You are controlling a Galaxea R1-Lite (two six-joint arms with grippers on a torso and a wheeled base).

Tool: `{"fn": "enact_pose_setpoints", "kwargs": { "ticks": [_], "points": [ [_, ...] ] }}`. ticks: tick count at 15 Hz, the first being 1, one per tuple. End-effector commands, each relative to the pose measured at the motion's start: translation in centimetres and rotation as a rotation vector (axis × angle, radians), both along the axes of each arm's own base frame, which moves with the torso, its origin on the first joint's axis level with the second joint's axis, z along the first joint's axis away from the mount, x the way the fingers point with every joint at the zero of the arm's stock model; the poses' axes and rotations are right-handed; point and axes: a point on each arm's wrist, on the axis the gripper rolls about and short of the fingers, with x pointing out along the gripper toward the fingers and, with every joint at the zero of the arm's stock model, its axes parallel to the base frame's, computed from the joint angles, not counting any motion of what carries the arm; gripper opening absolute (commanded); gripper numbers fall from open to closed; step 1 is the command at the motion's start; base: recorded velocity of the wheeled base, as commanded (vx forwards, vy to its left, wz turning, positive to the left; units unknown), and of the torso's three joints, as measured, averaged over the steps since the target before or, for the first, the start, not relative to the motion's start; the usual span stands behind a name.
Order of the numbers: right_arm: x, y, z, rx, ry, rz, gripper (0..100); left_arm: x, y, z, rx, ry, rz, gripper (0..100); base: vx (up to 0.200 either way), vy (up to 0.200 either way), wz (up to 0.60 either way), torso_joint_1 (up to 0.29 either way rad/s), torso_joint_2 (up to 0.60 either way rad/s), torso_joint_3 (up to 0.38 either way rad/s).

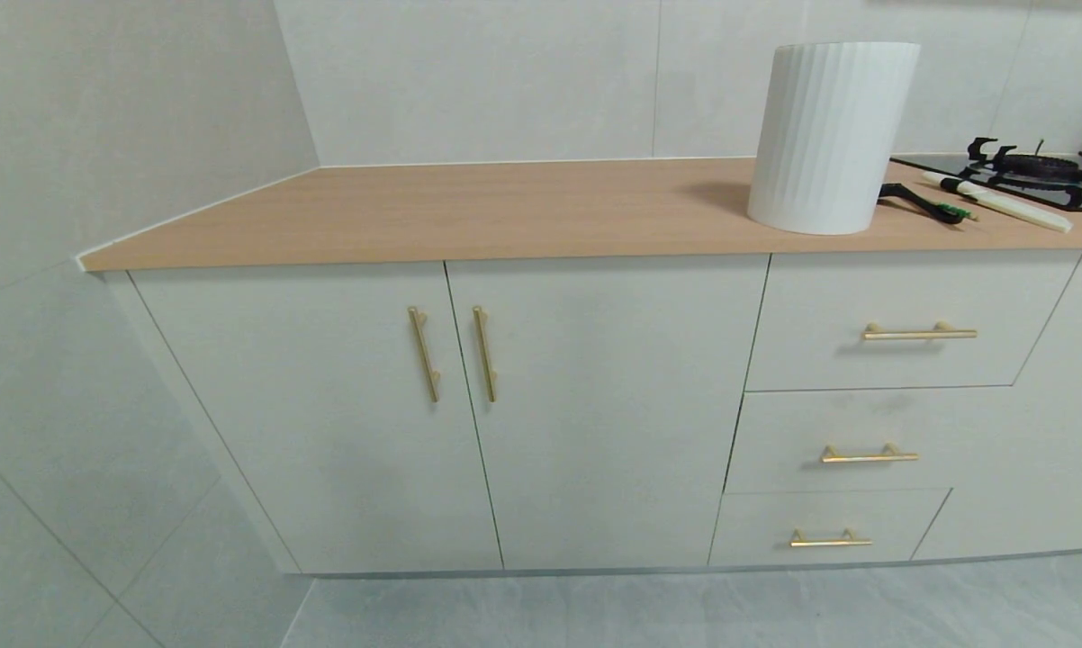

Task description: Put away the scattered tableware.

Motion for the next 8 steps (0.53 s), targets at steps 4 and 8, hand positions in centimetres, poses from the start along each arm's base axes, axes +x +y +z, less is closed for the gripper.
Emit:
{"fn": "enact_pose_setpoints", "kwargs": {
  "ticks": [4, 8],
  "points": [
    [0.03, 0.0, 0.03, -0.003, 0.002, 0.004, 100, 0.04, -0.05, -0.1, 0.046, 0.004, -0.023, 100, 0.0, 0.0, 0.0, 0.0, 0.0, 0.0],
    [0.01, 0.0, 0.04, 0.0, -0.001, 0.004, 100, 0.04, -0.05, -0.1, -0.058, 0.003, -0.02, 100, 0.0, 0.0, 0.0, 0.0, 0.0, 0.0]
  ]
}}
